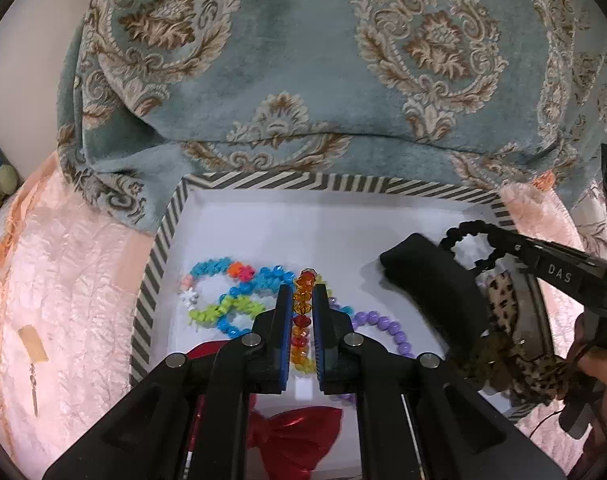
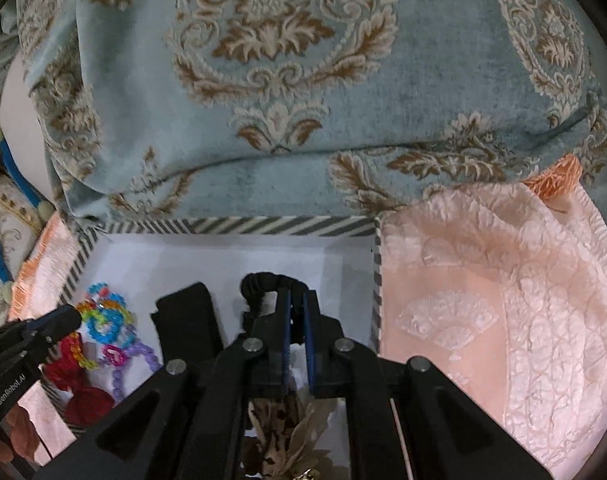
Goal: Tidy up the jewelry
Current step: 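Carry the rainbow bracelet and black scrunchie into the tray and open both tools, then withdraw both tools from the tray toward the white and red bead bracelet, then grasp the white and red bead bracelet with the left tool while the right tool grasps it too, then carry the bead bracelet into the tray and open both tools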
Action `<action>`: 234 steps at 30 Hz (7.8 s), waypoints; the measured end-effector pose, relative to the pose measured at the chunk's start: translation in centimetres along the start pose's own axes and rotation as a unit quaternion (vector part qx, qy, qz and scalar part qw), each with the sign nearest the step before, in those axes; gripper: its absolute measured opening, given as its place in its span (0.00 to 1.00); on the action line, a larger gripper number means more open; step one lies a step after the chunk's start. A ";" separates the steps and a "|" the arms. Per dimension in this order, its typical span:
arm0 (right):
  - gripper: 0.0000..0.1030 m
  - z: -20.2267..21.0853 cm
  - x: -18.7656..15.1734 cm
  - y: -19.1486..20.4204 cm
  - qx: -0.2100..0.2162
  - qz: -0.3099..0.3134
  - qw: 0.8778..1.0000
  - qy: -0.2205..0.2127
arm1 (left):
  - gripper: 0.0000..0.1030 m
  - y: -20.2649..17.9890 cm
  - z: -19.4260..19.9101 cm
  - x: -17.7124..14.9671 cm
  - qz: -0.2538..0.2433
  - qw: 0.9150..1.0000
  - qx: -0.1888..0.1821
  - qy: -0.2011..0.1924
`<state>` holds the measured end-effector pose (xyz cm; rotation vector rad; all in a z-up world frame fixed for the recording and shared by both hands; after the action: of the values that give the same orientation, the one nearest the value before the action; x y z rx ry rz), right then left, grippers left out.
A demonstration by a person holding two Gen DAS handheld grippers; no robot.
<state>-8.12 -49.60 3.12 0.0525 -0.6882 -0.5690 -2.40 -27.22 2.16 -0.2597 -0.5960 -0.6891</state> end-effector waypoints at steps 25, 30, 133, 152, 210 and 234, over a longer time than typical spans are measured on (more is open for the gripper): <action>0.18 -2.1 -0.5 0.1 -0.038 0.012 0.999 0.018 | 0.00 2.2 -1.6 -2.4 0.022 0.999 0.028 0.020; 0.29 -1.7 -0.3 0.0 -0.033 0.008 0.999 0.011 | 0.00 2.2 -1.6 -2.5 0.021 0.999 0.034 0.028; 0.50 12.9 -19.5 -1.7 0.047 0.038 0.998 0.037 | 0.14 -8.4 6.9 -14.9 0.009 0.992 -0.094 0.081; 0.38 11.1 -19.0 0.3 0.069 0.060 0.994 0.052 | 0.14 -9.6 4.4 -13.5 0.022 0.982 -0.158 0.099; 0.08 13.8 -17.4 6.2 0.064 0.142 0.988 0.013 | 0.00 -7.8 9.1 -11.2 -0.047 0.995 -0.093 0.003; 0.08 8.2 -5.3 12.3 0.079 0.164 0.983 -0.003 | 0.00 -1.3 5.8 0.0 -0.035 0.998 -0.040 -0.019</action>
<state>-10.56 -35.32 9.23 0.0828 -0.7293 -0.1971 -5.74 -25.82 6.84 -0.3281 -0.6159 -0.7786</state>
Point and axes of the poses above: each gripper's, at about its wrist camera, not at the fingertips, and z roughly against the way its jaws point, y to its left, x to its top, the point moved 6 cm from there along -z, roughly the way its jaws point, and after that the axes turned 5 degrees about -z, right-handed, at the moved point
